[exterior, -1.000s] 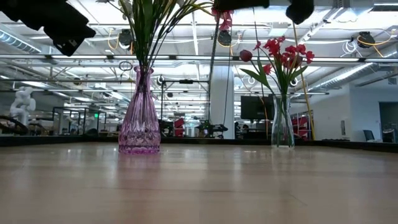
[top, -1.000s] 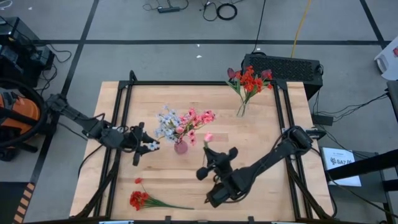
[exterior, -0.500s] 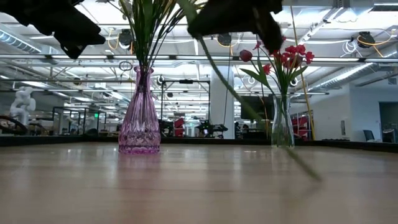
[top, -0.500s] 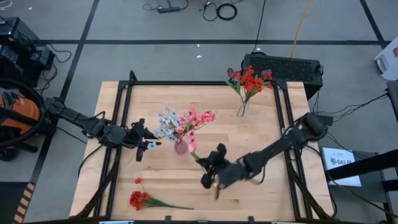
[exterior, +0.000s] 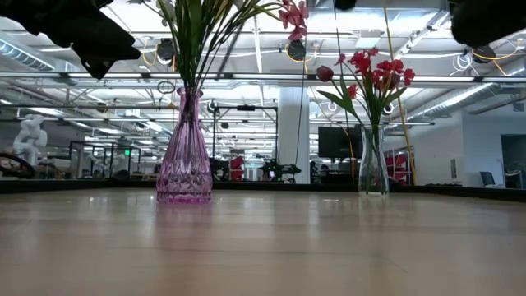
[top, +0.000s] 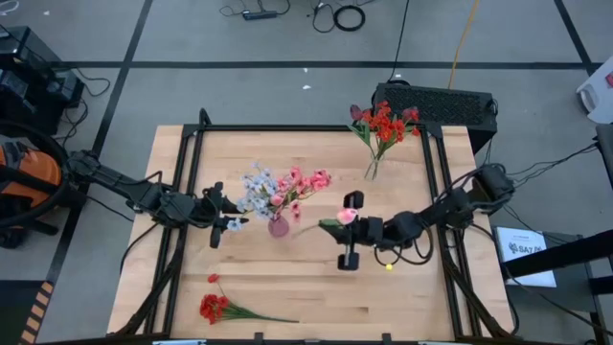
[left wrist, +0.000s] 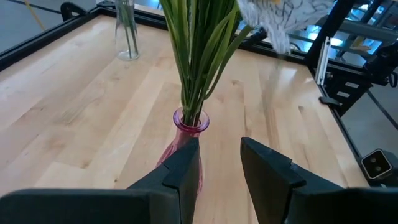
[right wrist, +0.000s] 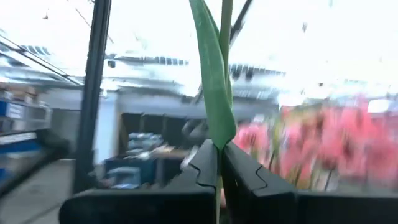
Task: Sort flowers into vase by color
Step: Put the pink flower into the purple vase
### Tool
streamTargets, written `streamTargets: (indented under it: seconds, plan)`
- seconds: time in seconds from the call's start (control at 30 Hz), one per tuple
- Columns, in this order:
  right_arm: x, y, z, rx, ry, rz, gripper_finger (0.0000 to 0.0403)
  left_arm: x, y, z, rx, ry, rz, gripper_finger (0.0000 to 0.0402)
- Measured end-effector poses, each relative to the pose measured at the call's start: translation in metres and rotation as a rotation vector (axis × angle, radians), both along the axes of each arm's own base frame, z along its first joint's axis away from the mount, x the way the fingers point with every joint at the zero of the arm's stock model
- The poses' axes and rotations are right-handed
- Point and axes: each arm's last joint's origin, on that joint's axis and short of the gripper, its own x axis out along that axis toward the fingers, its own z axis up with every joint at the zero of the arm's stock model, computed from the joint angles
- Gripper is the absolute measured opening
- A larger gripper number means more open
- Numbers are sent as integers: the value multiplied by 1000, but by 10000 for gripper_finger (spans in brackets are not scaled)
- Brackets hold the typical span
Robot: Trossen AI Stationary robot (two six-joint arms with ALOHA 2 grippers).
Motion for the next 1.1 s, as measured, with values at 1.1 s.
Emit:
streamTargets:
  seconds: [1.1]
  plan:
    - [65, -38, 14, -186, 166, -49, 0, 0, 0, -1, 27, 8, -9, 125]
